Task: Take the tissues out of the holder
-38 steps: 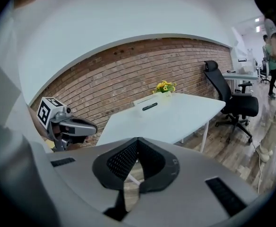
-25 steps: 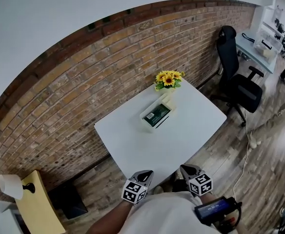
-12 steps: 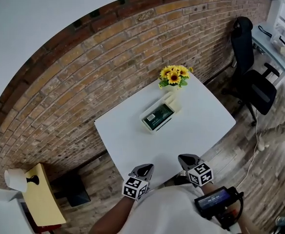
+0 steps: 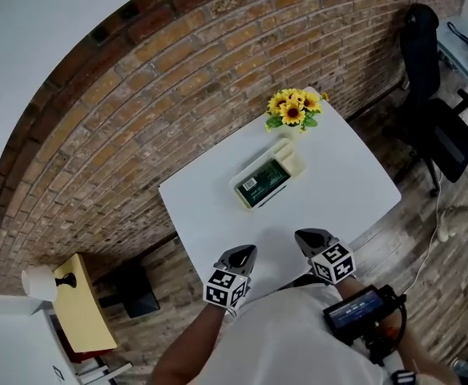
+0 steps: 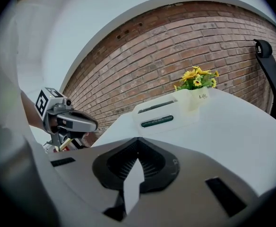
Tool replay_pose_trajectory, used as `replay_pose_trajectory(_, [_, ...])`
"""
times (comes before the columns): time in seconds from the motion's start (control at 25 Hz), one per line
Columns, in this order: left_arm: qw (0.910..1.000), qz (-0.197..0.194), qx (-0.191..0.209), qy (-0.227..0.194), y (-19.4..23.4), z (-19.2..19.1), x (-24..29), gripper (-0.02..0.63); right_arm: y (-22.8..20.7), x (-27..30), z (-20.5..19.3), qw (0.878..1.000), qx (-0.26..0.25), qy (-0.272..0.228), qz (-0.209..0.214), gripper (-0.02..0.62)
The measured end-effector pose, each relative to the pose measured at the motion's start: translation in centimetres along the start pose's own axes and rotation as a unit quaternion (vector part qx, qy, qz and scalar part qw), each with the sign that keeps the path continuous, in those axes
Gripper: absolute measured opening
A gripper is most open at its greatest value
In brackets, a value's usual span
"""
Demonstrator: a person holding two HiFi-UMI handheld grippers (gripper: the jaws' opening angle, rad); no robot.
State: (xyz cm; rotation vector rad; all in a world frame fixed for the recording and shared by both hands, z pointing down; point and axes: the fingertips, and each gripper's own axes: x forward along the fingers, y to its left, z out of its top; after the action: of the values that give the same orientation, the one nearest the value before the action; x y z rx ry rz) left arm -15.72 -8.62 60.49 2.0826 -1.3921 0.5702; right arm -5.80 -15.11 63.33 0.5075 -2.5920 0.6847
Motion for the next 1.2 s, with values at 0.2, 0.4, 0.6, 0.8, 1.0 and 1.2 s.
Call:
replay_pose_trajectory(0.2, [0.9998,-0.002,0.021,0.004,0.7,2.6,1.9,0.008,-1.6,0.4,1.0,1.0,-0.002,-0.003,0.013,0.005])
replay_pose_trajectory(0.4, [0.9986,0.004,0.049,0.019,2.2,5.0,3.9,0.009,-2.9,0.5,1.4,1.0,0.005,-0.005,0.018,0.005])
replay_pose_trajectory(0.6, [0.9958,0.012,0.08,0.044,3.8,7.1,6.2,0.009,-4.1,0.3,1.6,1.0,0.016,-0.012,0.018,0.005])
replay_pose_trajectory(0.8, [0.9914,0.016,0.111,0.068,5.5,9.4,8.4,0.009,-5.3,-0.3,1.4,0.999,0.028,-0.015,0.013,0.005])
replay_pose_trajectory(1.0, [0.9851,0.022,0.133,0.107,8.1,10.5,11.0,0.011,-5.4,-0.6,0.8,0.999,0.037,-0.017,0.012,0.005])
replay_pose_trajectory(1.2, [0.9737,0.009,0.166,0.155,9.2,10.3,13.4,0.037,-5.9,-1.7,-0.1,0.999,0.049,-0.017,0.002,0.005])
